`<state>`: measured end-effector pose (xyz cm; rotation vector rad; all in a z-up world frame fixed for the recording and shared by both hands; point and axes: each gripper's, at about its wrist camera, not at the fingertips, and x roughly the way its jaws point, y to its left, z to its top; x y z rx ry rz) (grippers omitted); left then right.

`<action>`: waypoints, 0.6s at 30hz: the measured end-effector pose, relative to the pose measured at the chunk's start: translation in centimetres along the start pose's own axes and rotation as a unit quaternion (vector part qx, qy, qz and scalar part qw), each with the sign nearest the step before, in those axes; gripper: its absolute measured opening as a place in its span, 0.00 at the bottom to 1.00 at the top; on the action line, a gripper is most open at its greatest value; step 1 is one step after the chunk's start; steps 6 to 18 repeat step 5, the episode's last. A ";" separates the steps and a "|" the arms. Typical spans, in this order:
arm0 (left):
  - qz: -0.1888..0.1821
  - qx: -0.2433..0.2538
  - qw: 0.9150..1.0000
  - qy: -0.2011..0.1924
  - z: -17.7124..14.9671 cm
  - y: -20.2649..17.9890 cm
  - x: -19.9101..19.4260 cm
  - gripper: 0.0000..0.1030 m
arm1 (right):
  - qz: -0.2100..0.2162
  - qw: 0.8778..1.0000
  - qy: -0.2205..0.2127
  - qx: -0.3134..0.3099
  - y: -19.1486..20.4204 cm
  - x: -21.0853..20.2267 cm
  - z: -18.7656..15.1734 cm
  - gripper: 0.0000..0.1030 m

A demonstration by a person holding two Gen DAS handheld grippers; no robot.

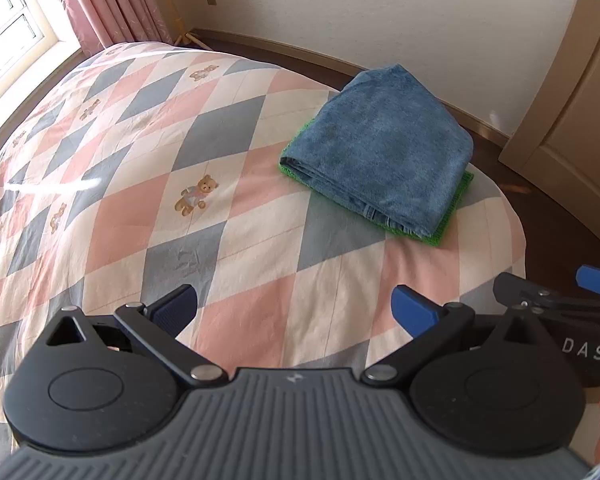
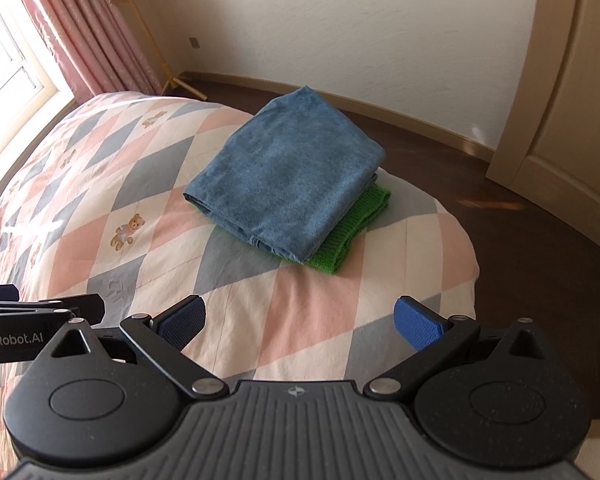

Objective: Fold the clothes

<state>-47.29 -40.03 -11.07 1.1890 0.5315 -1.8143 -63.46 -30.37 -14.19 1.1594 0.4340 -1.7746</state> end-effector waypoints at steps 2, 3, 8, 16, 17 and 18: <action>0.002 -0.002 1.000 -0.004 0.4 0.0 0.2 0.99 | 0.002 1.000 0.003 -0.008 0.0 0.5 0.7 1.00; 0.004 -0.004 1.000 -0.007 0.6 -0.1 0.3 0.99 | 0.002 1.000 0.004 -0.011 0.1 0.7 1.0 1.00; 0.009 -0.008 1.000 -0.009 0.9 0.0 0.4 0.99 | 0.003 1.000 0.005 -0.015 0.1 0.9 1.3 1.00; 0.009 -0.008 1.000 -0.009 0.9 0.0 0.4 0.99 | 0.003 1.000 0.005 -0.015 0.1 0.9 1.3 1.00; 0.009 -0.008 1.000 -0.009 0.9 0.0 0.4 0.99 | 0.003 1.000 0.005 -0.015 0.1 0.9 1.3 1.00; 0.009 -0.008 1.000 -0.009 0.9 0.0 0.4 0.99 | 0.003 1.000 0.005 -0.015 0.1 0.9 1.3 1.00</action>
